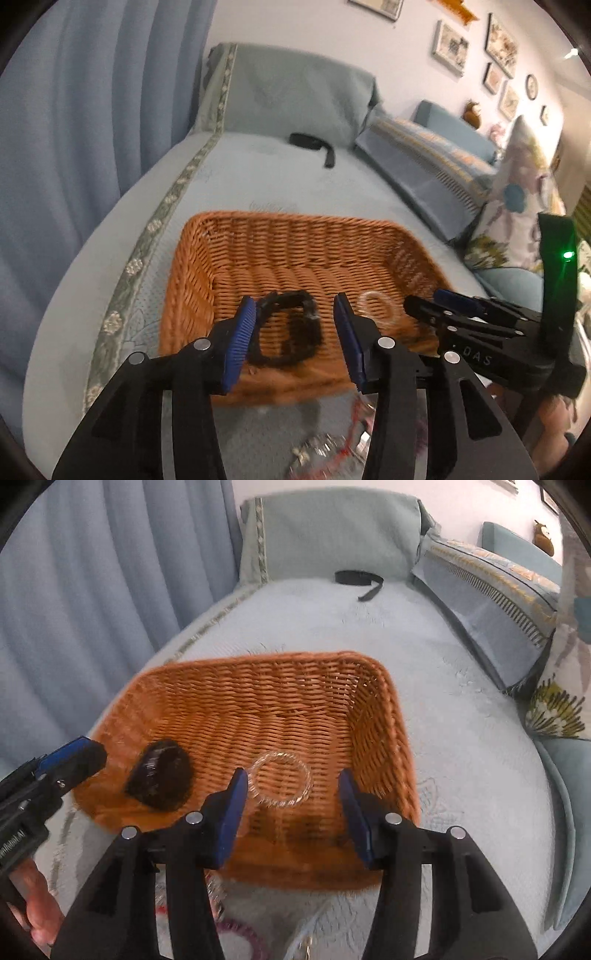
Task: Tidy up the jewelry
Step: 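Carry both items to the wicker basket and open both tools to drop them, then grasp the red string bracelet with the left tool while the right tool grasps the blue clip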
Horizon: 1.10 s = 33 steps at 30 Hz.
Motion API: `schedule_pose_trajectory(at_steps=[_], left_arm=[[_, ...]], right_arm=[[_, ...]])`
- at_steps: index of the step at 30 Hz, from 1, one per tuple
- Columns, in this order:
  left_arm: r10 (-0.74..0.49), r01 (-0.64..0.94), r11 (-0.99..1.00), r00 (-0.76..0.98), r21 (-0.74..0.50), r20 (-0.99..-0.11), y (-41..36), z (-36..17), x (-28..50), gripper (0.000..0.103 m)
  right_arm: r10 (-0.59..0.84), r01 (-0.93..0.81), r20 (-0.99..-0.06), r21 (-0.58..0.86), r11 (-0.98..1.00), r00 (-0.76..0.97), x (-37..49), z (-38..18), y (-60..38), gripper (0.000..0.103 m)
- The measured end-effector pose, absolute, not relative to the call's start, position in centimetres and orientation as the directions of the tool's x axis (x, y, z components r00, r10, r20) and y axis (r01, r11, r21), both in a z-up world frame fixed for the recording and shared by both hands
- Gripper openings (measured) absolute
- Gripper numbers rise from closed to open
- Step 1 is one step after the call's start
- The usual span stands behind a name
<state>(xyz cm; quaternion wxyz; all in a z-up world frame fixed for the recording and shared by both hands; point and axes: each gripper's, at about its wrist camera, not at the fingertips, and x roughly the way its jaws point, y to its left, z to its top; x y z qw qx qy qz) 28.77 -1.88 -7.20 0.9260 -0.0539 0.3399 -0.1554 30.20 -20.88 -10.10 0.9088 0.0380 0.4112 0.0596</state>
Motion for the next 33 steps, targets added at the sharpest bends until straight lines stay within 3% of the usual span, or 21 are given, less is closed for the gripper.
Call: schedule_pose_trajectory(at_steps=[11, 23, 25, 33], left_arm=[[-0.394, 0.308, 0.918, 0.769, -0.25, -0.503, 0.5, -2.8, 17.3, 0.044], [-0.375, 0.152, 0.907, 0.713, -0.392, -0.592, 4.3, -9.9, 13.0, 0.042], [-0.356, 0.142, 0.919, 0.698, -0.367, -0.621, 4.6, -11.1, 13.1, 0.036], [-0.354, 0.168, 0.932, 0.603, -0.32, -0.715, 4.0, -15.0, 14.7, 0.036]], right_arm=[[0.172, -0.112, -0.602, 0.137, 0.984, 0.78, 18.8, -5.3, -21.9, 0.048], [0.157, -0.071, -0.617, 0.162, 0.984, 0.771, 14.0, -9.9, -22.2, 0.045], [0.151, -0.065, -0.633, 0.157, 0.986, 0.759, 14.2, -11.3, -22.3, 0.037], [0.152, -0.051, -0.696, 0.164, 0.985, 0.702, 16.0, -14.9, -22.2, 0.034]])
